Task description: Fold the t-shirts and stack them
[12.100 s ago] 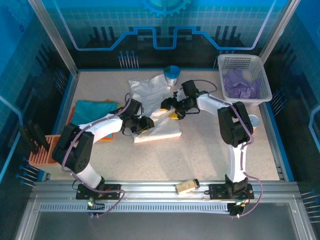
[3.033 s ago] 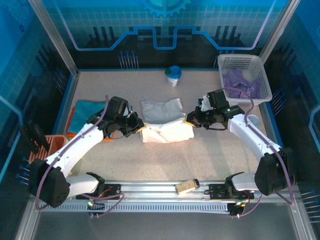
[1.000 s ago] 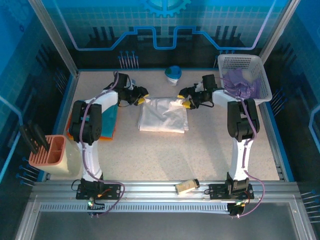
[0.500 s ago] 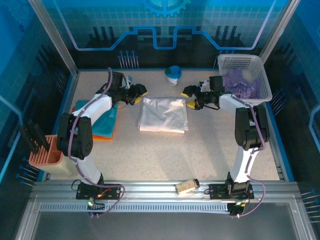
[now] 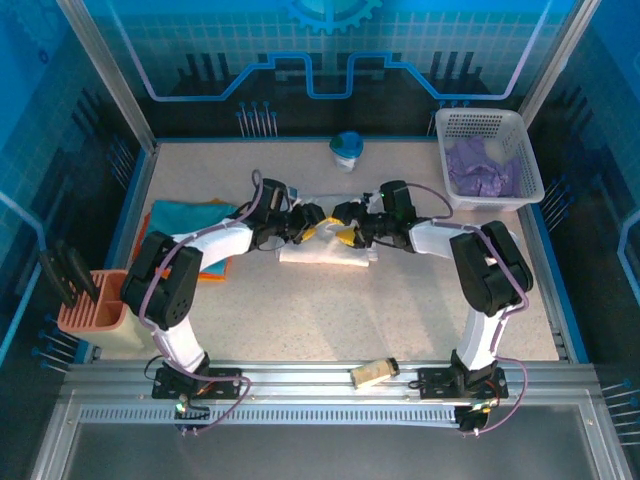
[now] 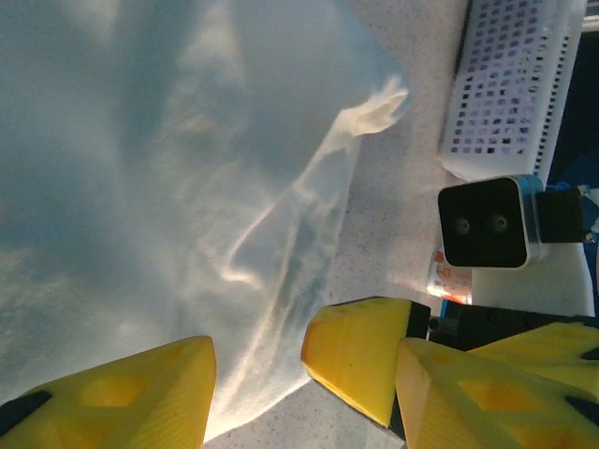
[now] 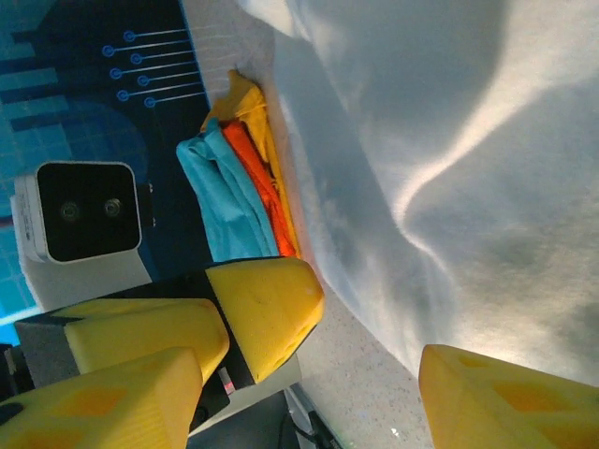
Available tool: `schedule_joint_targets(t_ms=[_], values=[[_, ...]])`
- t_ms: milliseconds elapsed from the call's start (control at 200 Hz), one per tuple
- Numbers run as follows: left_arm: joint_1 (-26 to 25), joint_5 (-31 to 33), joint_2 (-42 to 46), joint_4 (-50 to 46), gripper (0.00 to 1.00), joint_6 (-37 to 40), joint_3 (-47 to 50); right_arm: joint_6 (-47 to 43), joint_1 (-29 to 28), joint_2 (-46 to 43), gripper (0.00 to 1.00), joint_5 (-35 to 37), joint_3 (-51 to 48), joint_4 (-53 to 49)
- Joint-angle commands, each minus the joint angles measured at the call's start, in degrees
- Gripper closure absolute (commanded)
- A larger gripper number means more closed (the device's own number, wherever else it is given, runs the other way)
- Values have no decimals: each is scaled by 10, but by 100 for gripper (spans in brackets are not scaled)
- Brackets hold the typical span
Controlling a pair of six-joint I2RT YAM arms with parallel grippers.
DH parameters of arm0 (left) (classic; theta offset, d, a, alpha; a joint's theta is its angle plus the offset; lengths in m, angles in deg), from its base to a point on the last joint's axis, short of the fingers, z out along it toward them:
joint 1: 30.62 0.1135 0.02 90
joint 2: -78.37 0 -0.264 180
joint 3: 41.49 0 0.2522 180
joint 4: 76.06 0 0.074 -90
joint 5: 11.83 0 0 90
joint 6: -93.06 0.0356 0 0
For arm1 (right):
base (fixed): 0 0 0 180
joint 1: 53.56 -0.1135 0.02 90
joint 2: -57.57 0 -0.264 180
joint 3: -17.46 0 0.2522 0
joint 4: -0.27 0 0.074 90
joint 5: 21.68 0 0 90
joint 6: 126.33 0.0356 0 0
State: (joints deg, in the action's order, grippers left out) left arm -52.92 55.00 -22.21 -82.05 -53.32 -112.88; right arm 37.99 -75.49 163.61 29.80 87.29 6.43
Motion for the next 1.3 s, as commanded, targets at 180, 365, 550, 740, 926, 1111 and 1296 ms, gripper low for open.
schedule_joint_targets(t_ms=[180,365,550,740,926,1111,1296], values=[[-1,69,-45,59,47,-20,55,2,-2,53,35,42,-24,53],[3,117,-37,52,50,-26,99,-44,17,57,35,64,-53,21],[5,166,6,56,53,-45,157,-64,40,39,35,78,-107,25],[17,178,73,-3,52,-15,132,-81,47,4,32,57,-83,12],[38,140,92,-71,51,25,43,-114,47,-8,29,25,15,-40],[38,84,32,-81,48,56,-48,-141,47,24,28,28,101,-92],[31,46,-59,-53,48,56,-119,-144,49,90,27,29,178,-98]])
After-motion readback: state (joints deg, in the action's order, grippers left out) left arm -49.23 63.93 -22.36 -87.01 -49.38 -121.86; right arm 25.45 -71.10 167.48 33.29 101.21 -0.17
